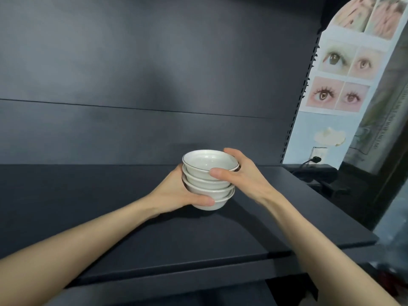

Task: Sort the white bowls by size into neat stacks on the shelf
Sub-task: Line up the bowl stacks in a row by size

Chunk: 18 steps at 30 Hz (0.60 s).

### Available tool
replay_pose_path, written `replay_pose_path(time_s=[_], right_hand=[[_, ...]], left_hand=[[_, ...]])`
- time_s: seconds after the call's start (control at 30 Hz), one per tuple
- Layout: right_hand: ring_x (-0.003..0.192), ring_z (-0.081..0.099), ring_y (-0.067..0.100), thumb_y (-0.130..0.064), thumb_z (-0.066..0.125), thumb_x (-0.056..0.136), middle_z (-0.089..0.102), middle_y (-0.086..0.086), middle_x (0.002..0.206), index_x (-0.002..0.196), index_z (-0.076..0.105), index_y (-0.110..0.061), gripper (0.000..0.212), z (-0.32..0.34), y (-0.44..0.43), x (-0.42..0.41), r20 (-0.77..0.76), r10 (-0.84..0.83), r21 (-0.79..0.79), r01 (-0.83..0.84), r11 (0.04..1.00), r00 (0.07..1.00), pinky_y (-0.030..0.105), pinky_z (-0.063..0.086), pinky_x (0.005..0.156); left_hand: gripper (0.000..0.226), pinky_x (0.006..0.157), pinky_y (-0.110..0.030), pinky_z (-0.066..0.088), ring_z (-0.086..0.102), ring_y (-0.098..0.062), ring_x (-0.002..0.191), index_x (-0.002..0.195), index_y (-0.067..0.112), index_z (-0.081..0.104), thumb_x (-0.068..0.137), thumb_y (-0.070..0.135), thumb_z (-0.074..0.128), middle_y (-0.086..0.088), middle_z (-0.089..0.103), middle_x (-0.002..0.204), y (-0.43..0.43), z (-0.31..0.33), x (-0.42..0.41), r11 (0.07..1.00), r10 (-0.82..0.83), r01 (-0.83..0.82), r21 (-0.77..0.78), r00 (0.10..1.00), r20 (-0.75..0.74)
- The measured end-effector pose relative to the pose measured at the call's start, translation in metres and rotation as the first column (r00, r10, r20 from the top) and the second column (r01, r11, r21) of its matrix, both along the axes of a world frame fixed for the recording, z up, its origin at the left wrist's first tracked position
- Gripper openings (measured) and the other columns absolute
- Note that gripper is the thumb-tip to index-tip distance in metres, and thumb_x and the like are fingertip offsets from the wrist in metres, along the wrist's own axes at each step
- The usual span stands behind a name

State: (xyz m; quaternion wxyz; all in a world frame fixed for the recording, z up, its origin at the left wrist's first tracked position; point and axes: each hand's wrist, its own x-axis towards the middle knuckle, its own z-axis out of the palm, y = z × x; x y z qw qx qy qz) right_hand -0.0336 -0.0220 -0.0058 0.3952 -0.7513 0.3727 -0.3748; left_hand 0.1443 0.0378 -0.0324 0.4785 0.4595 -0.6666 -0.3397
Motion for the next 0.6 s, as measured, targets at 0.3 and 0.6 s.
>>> replay_pose_path(time_s=[0.3,0.6], right_hand=[[0.086,0.056,-0.005,-0.027,0.076,0.078,0.056,-0.017,0.100,0.121,0.043,-0.022,0.054,0.016,0.048,0.052,0.005,0.253,0.021,-0.253,0.967,0.968,0.002,0.045,0.065],[0.079,0.054,0.001,-0.026,0.073,0.080,0.058,0.005,0.112,0.122,0.050,-0.007,0.052,0.034,0.128,0.153,0.051,0.462,-0.044,-0.460,0.887,0.886,0.013,0.046,0.069]], left_hand=[[0.063,0.073,-0.010,0.051,0.066,0.006,0.092,0.103,0.039,0.055,0.062,0.003,0.087,0.027,0.070,0.095,0.089,0.014,0.031,0.956,0.292,-0.292,0.019,0.956,-0.005],[0.056,0.073,-0.012,0.052,0.067,0.005,0.089,0.098,0.038,0.057,0.065,0.003,0.085,0.027,0.071,0.091,0.202,0.035,0.102,0.857,0.516,-0.515,-0.020,0.856,0.029]])
